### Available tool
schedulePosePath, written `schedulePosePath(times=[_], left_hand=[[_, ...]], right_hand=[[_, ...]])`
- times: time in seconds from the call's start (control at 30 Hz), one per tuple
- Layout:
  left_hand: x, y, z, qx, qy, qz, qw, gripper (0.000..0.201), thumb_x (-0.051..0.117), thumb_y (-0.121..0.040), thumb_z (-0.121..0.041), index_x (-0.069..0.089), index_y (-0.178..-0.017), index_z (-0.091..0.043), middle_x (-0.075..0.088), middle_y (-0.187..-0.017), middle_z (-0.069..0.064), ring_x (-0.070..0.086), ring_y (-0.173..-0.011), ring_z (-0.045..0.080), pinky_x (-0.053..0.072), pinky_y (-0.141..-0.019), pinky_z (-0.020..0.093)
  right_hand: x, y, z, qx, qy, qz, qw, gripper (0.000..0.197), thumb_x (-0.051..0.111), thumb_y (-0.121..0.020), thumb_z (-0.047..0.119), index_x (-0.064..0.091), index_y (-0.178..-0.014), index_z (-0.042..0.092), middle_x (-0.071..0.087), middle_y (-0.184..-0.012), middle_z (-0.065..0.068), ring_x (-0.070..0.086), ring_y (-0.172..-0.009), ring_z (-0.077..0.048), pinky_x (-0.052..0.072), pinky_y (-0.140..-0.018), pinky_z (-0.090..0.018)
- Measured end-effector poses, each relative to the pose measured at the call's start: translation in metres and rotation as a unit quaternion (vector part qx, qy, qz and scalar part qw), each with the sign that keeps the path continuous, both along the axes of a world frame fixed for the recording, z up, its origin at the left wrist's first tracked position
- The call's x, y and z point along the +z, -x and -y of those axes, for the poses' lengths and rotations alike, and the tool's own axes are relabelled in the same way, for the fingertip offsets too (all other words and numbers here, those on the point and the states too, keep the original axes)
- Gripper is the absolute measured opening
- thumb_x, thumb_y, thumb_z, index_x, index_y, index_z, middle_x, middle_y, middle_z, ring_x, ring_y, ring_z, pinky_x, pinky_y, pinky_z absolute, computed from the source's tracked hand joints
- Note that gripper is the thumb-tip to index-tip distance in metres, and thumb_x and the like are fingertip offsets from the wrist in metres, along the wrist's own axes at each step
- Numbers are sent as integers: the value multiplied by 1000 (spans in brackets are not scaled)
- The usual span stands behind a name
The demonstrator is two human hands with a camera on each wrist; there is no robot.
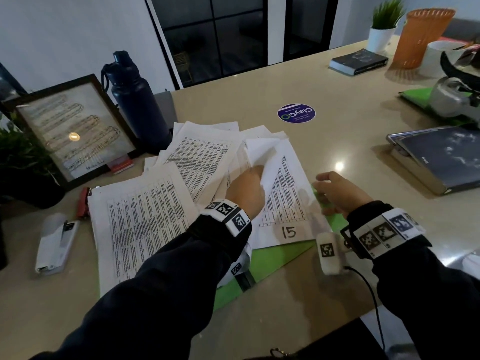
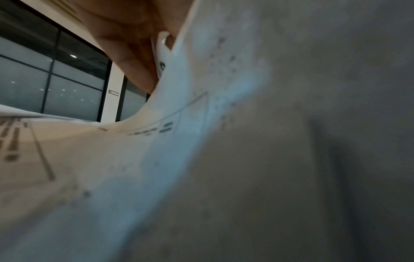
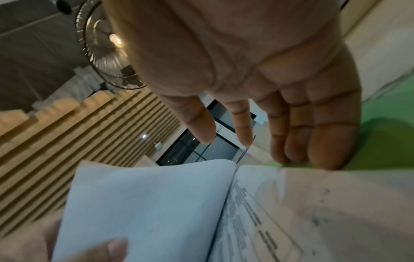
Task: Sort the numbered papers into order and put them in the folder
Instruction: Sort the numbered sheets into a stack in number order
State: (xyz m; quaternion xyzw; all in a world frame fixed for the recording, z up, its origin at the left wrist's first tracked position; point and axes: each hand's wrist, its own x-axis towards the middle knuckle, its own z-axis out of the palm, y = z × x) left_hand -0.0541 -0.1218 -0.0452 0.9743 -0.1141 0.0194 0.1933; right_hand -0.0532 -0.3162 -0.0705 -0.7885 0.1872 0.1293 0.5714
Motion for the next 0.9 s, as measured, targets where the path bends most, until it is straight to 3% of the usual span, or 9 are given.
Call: schedulePosePath(times=[0.1,0.23,0.3,0.33,0.4,0.43,0.57,0.73,0.9], left_hand=[[3,2,-2,-3,78,19,997,75,48,-88,-3,10,-149,-27,50,-132,11,58,-105,31,44,-86,37],[4,6,-1,-2,107,63,992,97,48,-87,1,-23,-136,-43,35,-141,7,53,-70,19,44,-62,31],[3,4,-2,5,77,50,996,92,43,-86,6,-8,-143,-45,26,-148,10,58,-75,23,46,-64,30],[1,3,-2,5,68,20,997,83,40,-86,8,13,-146,-42,25,-149,10,60,-87,28,47,-73,31],[-3,1,0,-26,74,-25,997,58,39,-86,9,53,-131,-26,36,-144,12,57,-110,32,46,-92,31],[-5,2,1,-48,65,-35,996,48,41,-88,7,62,-122,-20,43,-139,13,56,-113,32,45,-95,30],[-4,6,6,-87,18,-43,995,34,44,-92,-6,62,-121,-13,52,-130,12,58,-105,28,45,-90,31],[-3,7,5,-87,10,-32,996,36,48,-92,-16,56,-127,-13,52,-129,12,56,-110,27,42,-92,31],[-4,8,5,-132,-8,-77,988,59,59,-86,-46,49,-133,-13,49,-133,11,49,-121,24,38,-98,31]], right_hand=[[0,2,3,4,-17,-31,999,30,46,-95,19,44,-125,13,49,-83,-6,47,-67,-18,44,-58,-30],[5,4,1,10,-27,-28,999,26,44,-96,18,45,-122,13,51,-85,-7,48,-66,-18,45,-56,-29],[4,4,-2,24,-18,-22,999,23,45,-95,16,49,-118,12,53,-88,-8,49,-68,-18,44,-57,-29],[3,5,-4,30,-12,-18,999,22,46,-94,15,50,-116,12,54,-89,-8,49,-70,-18,43,-57,-29],[0,5,-7,18,-25,1,1000,24,48,-93,13,51,-117,11,53,-89,-7,49,-70,-18,42,-56,-28],[-1,5,-8,-1,-42,8,999,27,50,-92,12,49,-119,12,52,-90,-6,50,-70,-19,43,-55,-28],[-3,2,-5,-55,-28,7,998,36,55,-89,13,45,-123,17,53,-90,-8,48,-67,-20,43,-53,-29],[-2,4,1,10,32,-47,998,28,56,-90,17,46,-116,14,60,-95,-13,54,-77,-24,45,-55,-31],[8,11,-6,46,-56,-44,996,20,50,-93,11,48,-113,11,64,-96,-11,63,-77,-23,52,-59,-32]])
